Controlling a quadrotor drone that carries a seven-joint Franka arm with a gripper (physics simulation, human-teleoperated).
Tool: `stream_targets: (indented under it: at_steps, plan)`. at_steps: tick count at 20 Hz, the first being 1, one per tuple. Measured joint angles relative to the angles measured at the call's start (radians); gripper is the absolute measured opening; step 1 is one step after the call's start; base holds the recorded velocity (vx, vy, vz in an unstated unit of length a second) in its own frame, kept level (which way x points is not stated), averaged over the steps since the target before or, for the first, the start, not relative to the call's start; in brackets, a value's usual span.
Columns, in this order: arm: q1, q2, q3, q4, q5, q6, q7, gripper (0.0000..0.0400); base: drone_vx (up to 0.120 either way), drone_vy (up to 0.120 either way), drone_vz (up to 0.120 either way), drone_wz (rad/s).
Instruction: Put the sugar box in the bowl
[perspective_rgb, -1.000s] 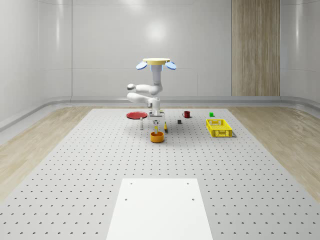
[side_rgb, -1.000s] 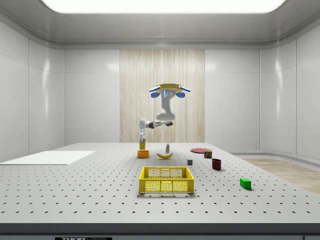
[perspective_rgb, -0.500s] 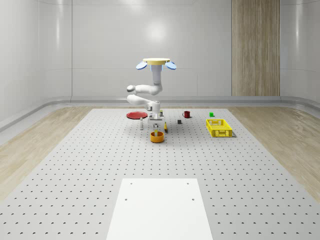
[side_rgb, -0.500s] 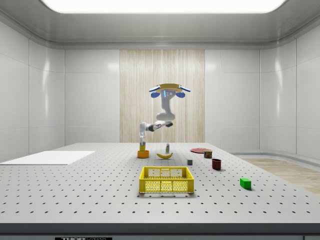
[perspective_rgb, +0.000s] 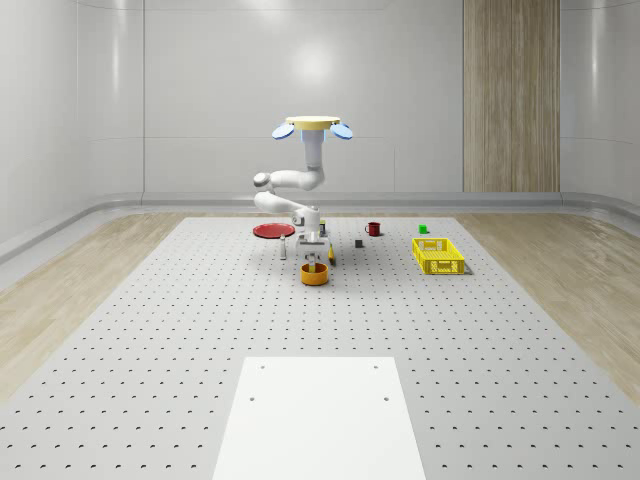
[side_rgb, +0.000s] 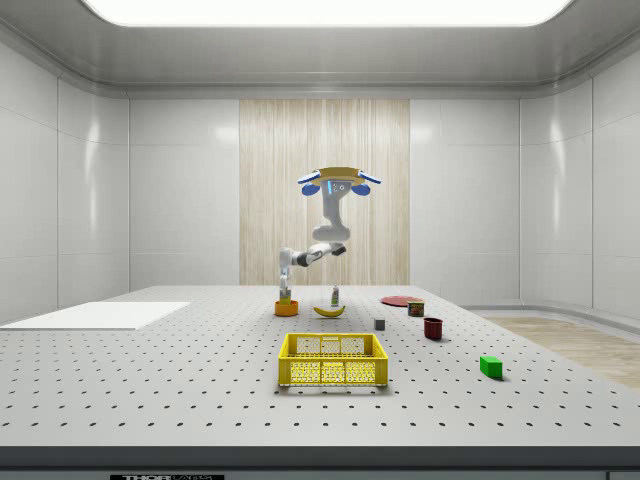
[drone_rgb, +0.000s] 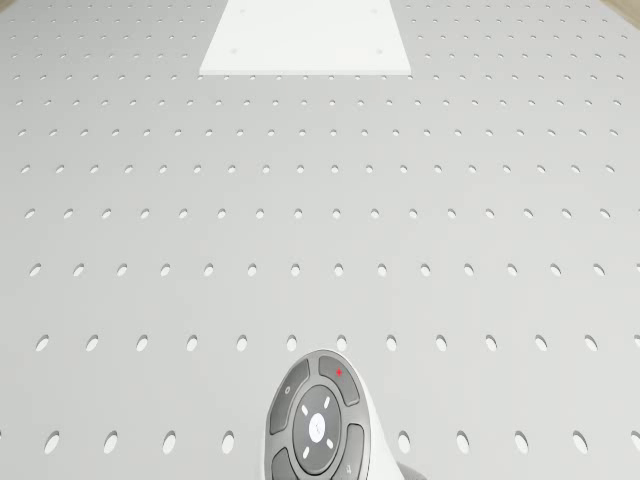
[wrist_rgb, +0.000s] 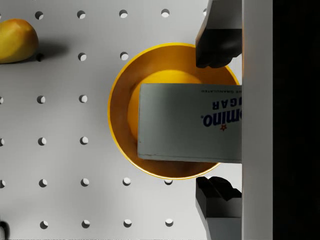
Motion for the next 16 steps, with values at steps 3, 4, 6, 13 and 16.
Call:
stream_targets:
  at_steps: [3, 4, 6, 13, 16]
  plan:
    - [0.012, 0.002, 0.022, -0.015, 0.02, -0.016, -0.01, 0.0373, 0.0, 0.0, 0.0, 0.0]
    - [0.015, 0.003, 0.028, -0.019, 0.026, -0.021, -0.012, 0.0379, 0.0, 0.0, 0.0, 0.0]
    - [0.021, 0.005, 0.038, -0.025, 0.034, -0.028, -0.016, 0.0387, 0.0, 0.0, 0.0, 0.0]
    - [0.033, 0.015, 0.051, -0.035, 0.044, -0.046, -0.026, 0.0398, 0.0, 0.0, 0.0, 0.0]
    - [0.036, 0.019, 0.052, -0.036, 0.044, -0.051, -0.028, 0.0399, 0.0, 0.0, 0.0, 0.0]
